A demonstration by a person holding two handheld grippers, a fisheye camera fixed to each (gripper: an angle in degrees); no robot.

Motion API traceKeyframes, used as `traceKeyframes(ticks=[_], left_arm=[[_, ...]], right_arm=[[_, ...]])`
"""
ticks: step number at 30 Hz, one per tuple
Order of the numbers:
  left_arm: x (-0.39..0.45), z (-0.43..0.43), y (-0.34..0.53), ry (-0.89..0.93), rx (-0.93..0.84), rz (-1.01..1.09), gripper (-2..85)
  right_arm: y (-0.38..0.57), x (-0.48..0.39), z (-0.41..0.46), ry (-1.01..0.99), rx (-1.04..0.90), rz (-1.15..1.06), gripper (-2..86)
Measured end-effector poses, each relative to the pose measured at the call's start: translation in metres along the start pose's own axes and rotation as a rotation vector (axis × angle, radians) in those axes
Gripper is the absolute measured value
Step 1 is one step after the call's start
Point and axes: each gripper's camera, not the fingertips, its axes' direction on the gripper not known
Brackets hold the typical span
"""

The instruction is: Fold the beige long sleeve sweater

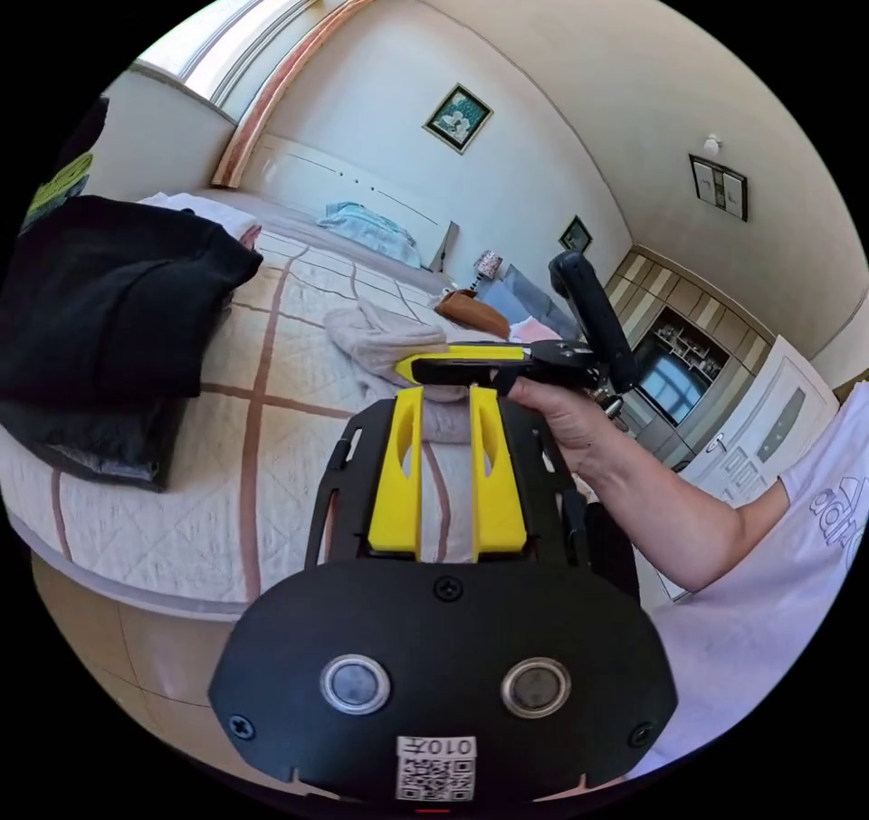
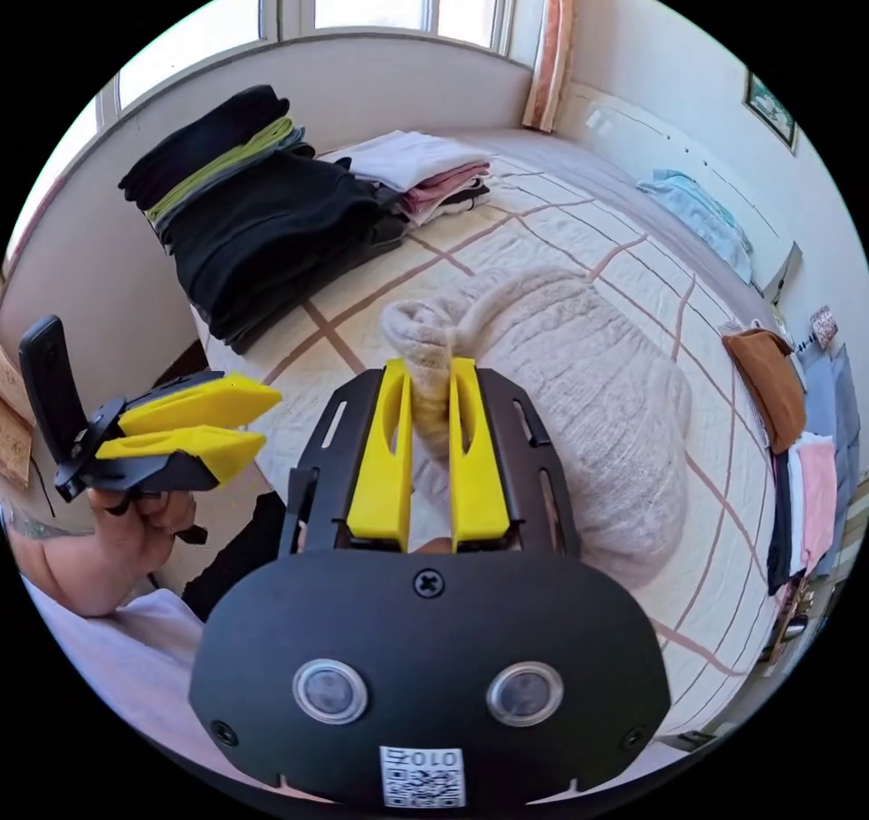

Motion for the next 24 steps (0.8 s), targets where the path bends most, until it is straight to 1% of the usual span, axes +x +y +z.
traceKeyframes(ticks=[2,5,6,8,9,11,12,14,15,17,18,20,24], left_arm=[[0.004,-0.001,-0.004,-0.013,0.006,0.026,7.9],[0.006,0.009,-0.010,0.024,0.007,0.013,8.0],[0.010,0.007,-0.013,0.032,0.036,0.016,8.0],[0.022,-0.002,-0.018,0.018,0.084,0.062,8.0],[0.032,-0.009,-0.022,0.002,0.104,0.108,7.9],[0.046,-0.021,-0.027,-0.016,0.135,0.176,7.6],[0.053,-0.023,-0.032,-0.043,0.128,0.212,7.4],[0.060,-0.018,-0.038,-0.069,0.094,0.269,7.2],[0.063,-0.011,-0.042,-0.087,0.078,0.299,7.1],[0.063,0.002,-0.050,-0.106,0.058,0.310,7.1],[0.061,0.009,-0.057,-0.095,0.066,0.301,7.0],[0.059,0.020,-0.068,-0.097,0.073,0.299,7.0],[0.058,0.057,-0.090,-0.133,-0.047,0.329,7.3]], right_arm=[[-0.004,0.007,0.001,-0.058,0.012,-0.010,7.4],[-0.005,0.011,-0.011,-0.157,0.021,-0.053,8.8],[-0.004,0.014,-0.017,-0.182,0.036,-0.042,8.9],[0.016,0.035,-0.053,-0.298,0.155,-0.004,9.2],[0.023,0.041,-0.062,-0.306,0.187,0.013,9.2],[0.056,0.067,-0.102,-0.282,0.287,0.072,9.3],[0.066,0.074,-0.112,-0.275,0.325,0.096,9.4],[0.097,0.105,-0.139,-0.248,0.428,0.213,9.5],[0.103,0.113,-0.141,-0.227,0.432,0.249,9.4],[0.117,0.146,-0.135,-0.154,0.402,0.395,8.6],[0.119,0.153,-0.132,-0.154,0.392,0.414,8.5],[0.121,0.167,-0.122,-0.151,0.376,0.435,7.9],[0.111,0.160,-0.105,-0.142,0.332,0.359,7.2]])
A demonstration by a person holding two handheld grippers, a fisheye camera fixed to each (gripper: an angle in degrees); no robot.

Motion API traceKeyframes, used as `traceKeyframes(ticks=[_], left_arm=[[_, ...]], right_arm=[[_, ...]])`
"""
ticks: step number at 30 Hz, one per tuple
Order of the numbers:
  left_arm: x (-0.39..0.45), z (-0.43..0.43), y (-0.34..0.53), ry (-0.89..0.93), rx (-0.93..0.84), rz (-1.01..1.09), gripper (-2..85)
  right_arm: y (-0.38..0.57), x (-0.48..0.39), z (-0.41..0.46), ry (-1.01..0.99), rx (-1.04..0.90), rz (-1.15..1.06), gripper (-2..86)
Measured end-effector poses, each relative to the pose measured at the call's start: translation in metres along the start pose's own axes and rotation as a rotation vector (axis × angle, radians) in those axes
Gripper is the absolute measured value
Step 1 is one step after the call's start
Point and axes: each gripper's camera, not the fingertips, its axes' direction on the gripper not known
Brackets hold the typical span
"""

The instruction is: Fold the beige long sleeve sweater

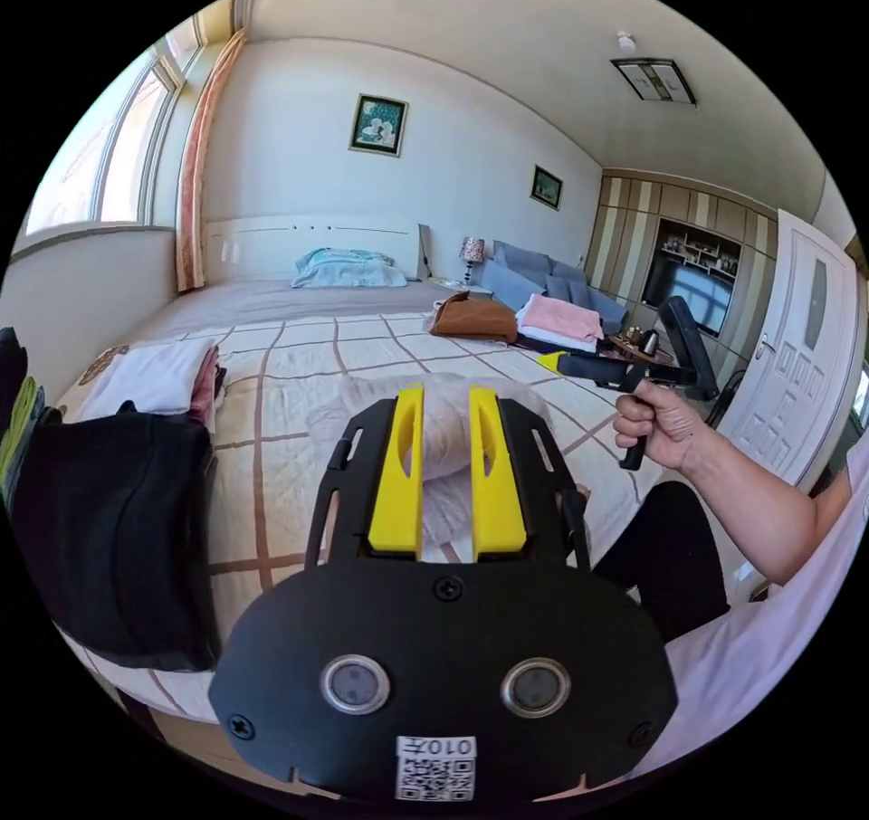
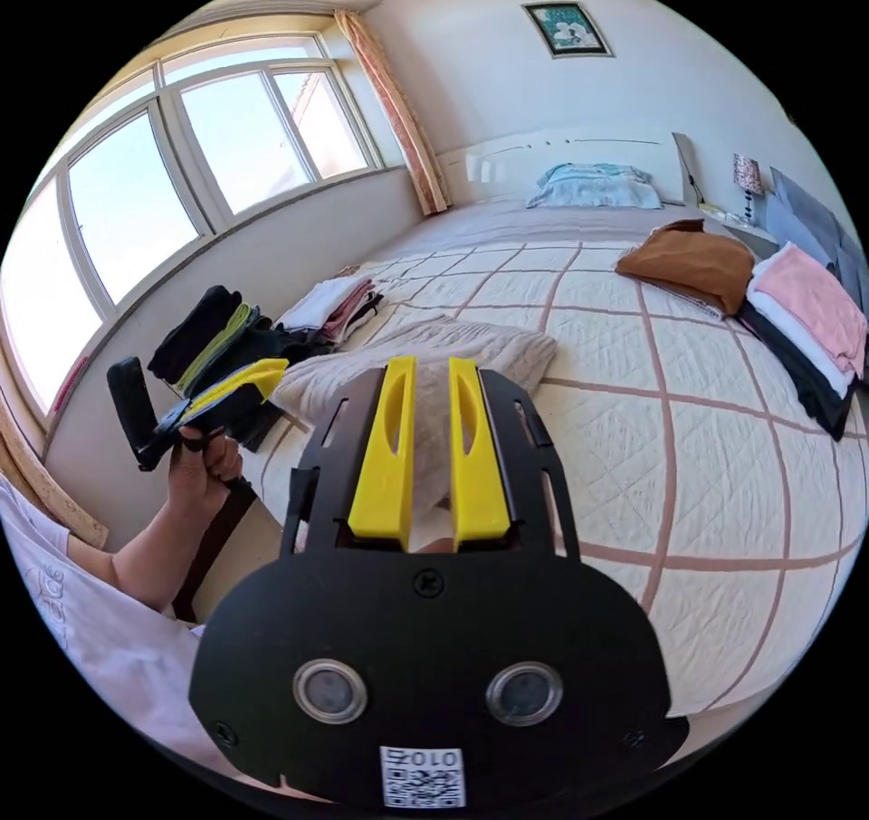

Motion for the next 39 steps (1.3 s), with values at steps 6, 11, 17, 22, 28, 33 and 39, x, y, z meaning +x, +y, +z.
traceKeyframes(ticks=[6,11,17,22,28,33,39], left_arm=[[-0.013,0.054,0.026,0.001,-0.253,0.018,7.3],[-0.066,0.051,0.044,0.142,-0.192,-0.195,7.6],[-0.060,0.026,0.010,0.104,-0.138,-0.138,9.1],[-0.079,0.030,0.038,0.388,-0.172,-0.496,15.4],[-0.127,0.062,0.094,0.545,-0.122,-0.989,22.1],[-0.135,0.068,0.072,0.460,-0.128,-0.958,23.9],[-0.141,0.071,0.064,0.408,-0.120,-1.022,24.0]], right_arm=[[0.036,-0.030,0.024,0.031,-0.108,-0.128,6.1],[0.069,-0.039,0.017,0.112,-0.082,-0.185,5.9],[0.066,0.002,0.011,0.009,-0.061,-0.100,5.1],[0.083,0.032,-0.007,-0.161,0.003,0.025,5.6],[0.098,0.022,-0.021,-0.107,0.032,-0.027,6.0],[0.106,0.028,-0.029,-0.142,0.041,-0.014,6.1],[0.117,0.023,-0.042,-0.120,0.057,-0.028,5.9]])
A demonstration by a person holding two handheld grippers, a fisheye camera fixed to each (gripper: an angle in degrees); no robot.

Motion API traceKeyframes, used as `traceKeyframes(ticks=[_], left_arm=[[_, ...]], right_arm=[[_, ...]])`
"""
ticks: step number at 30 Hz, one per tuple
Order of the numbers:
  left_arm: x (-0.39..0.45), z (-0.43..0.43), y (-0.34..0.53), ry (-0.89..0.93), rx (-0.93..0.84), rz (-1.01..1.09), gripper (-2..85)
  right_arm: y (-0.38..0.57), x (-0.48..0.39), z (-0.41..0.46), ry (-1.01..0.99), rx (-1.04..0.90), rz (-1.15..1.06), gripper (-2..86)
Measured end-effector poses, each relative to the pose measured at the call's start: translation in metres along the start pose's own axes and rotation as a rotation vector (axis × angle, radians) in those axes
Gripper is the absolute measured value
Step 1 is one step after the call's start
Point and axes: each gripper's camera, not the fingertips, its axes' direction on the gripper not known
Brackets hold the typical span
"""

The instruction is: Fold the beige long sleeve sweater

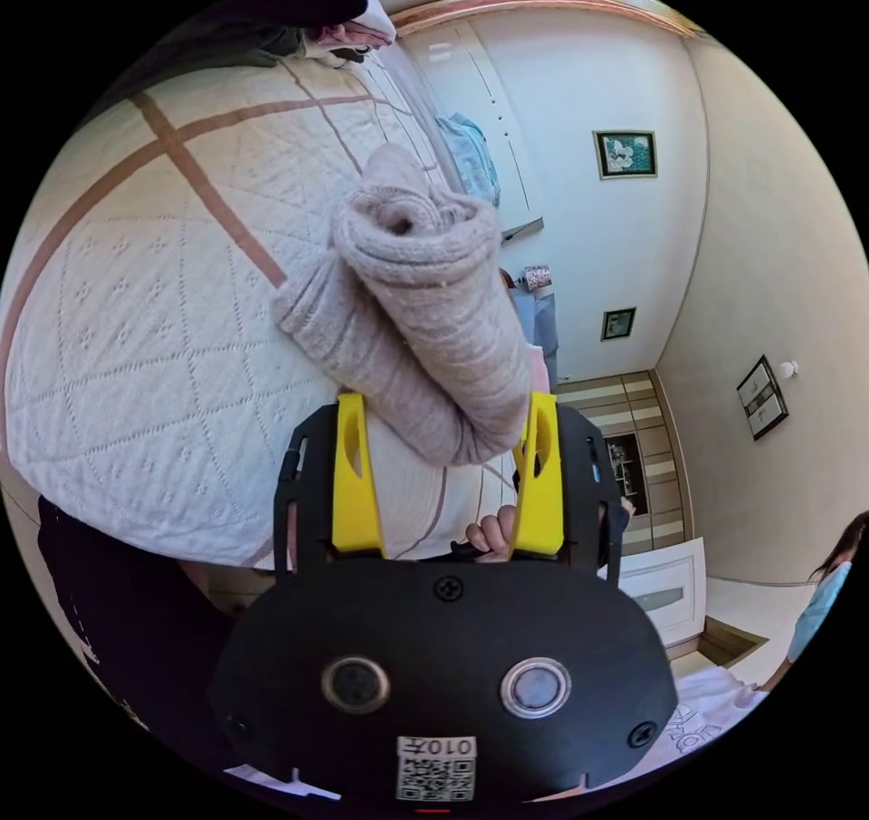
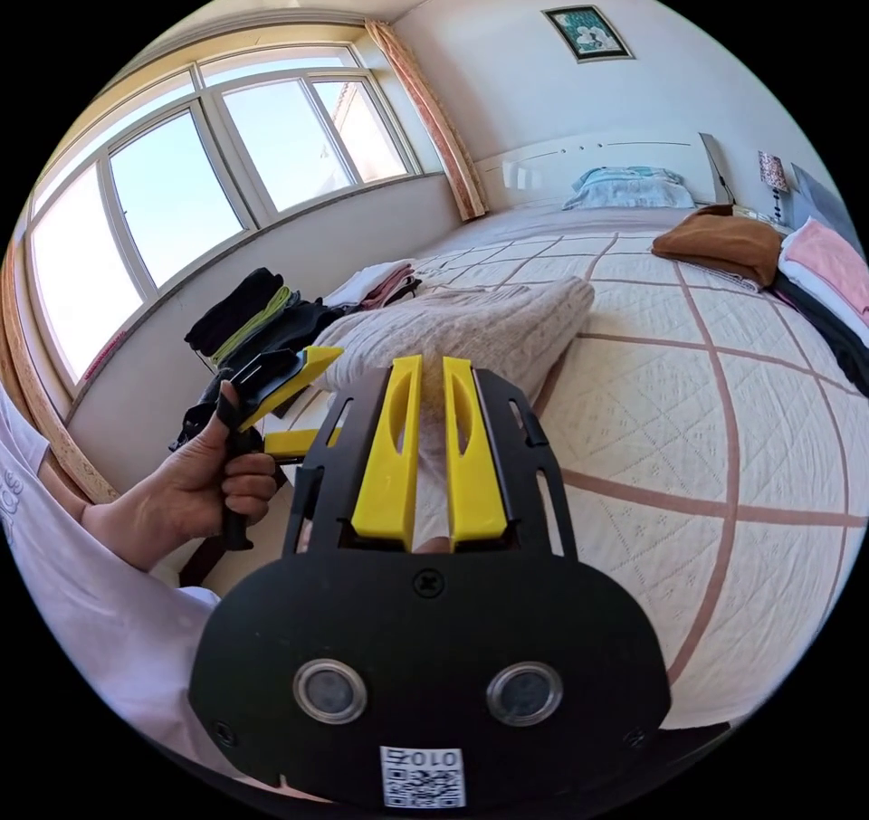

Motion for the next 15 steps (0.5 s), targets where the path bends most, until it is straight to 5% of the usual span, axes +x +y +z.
traceKeyframes(ticks=[15], left_arm=[[-0.006,0.006,-0.009,0.042,0.040,-0.064,15.6]], right_arm=[[0.017,-0.012,-0.017,-0.018,-0.004,0.006,5.7]])
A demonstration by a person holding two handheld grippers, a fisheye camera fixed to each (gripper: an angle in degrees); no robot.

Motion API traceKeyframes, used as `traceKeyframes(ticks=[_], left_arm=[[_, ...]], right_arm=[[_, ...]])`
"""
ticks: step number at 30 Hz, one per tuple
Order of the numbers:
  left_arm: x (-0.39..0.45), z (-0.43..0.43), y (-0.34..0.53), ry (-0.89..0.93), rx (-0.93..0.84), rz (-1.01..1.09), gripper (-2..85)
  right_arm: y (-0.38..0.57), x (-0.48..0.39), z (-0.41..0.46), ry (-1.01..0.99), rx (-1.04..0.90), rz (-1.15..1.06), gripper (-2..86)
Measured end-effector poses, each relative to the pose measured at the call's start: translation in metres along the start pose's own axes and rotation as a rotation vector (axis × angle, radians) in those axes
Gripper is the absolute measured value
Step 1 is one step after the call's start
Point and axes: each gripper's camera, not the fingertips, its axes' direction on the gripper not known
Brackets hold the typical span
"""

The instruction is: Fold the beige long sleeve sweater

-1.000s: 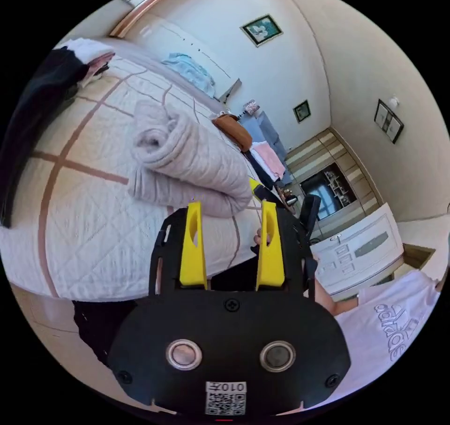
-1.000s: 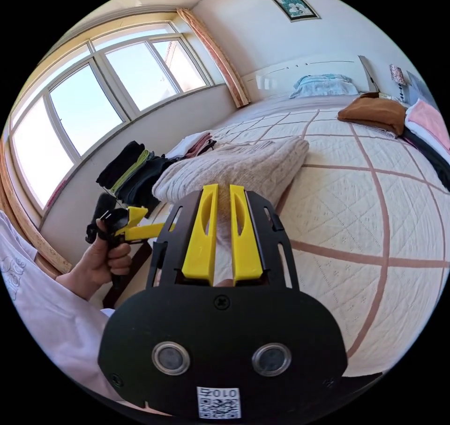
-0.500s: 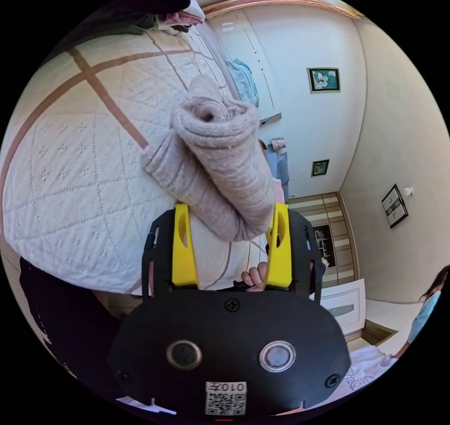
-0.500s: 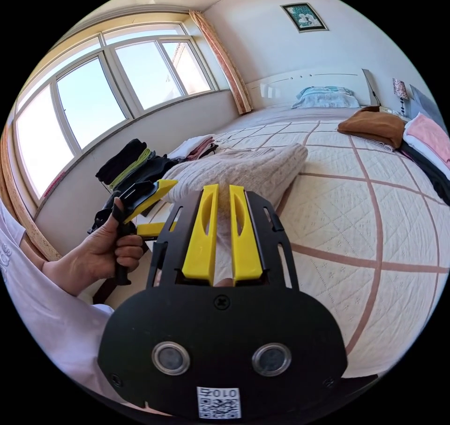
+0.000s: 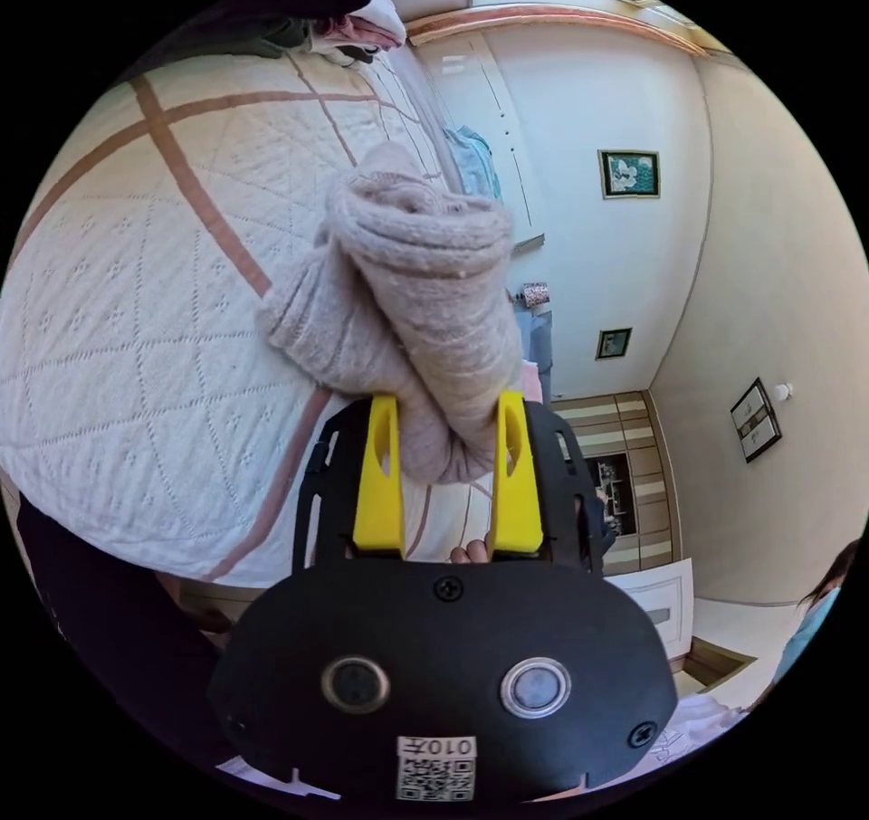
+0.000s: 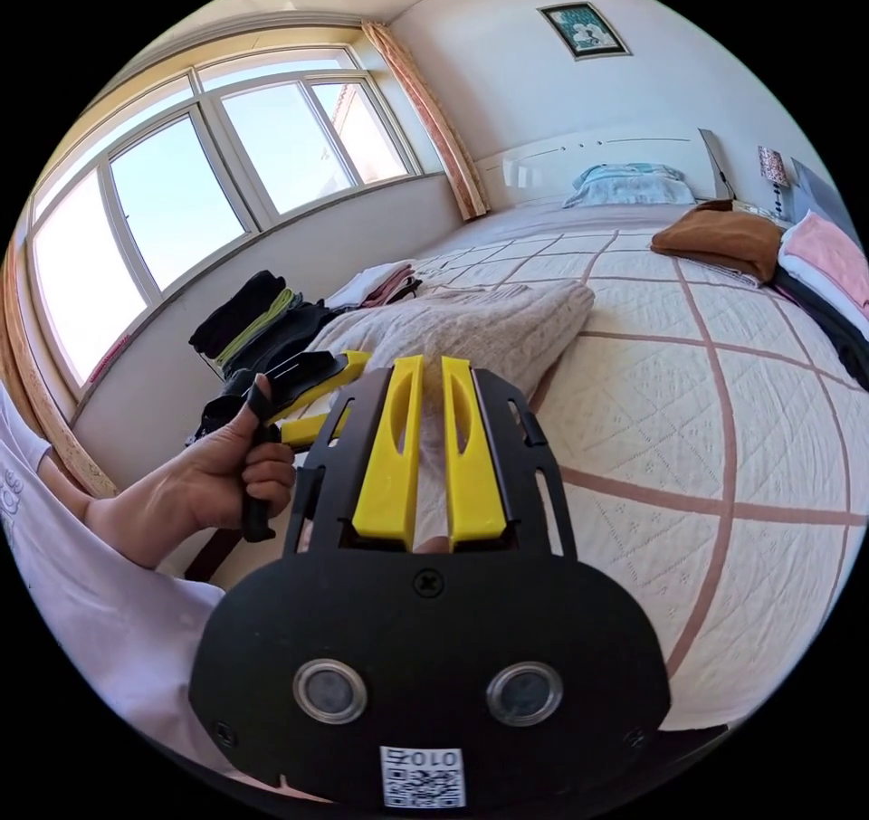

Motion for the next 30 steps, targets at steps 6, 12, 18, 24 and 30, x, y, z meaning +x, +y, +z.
traceKeyframes(ticks=[6,12,18,24,30], left_arm=[[-0.005,-0.013,0.002,0.049,-0.012,0.015,12.4],[0.004,-0.013,0.013,0.048,-0.009,0.055,11.1],[0.025,-0.018,0.010,0.017,-0.065,0.186,10.2],[0.043,-0.043,0.009,0.073,-0.171,0.309,9.5],[0.019,-0.106,-0.011,0.153,-0.431,0.383,9.4]], right_arm=[[0.016,-0.010,-0.016,0.101,-0.058,-0.129,12.8],[0.022,-0.027,0.014,0.152,-0.096,-0.128,9.8],[0.014,-0.058,0.000,0.244,-0.124,-0.222,3.9],[0.019,-0.112,-0.024,0.227,-0.146,-0.306,2.4],[0.042,-0.204,-0.001,0.101,-0.249,-0.441,2.5]])
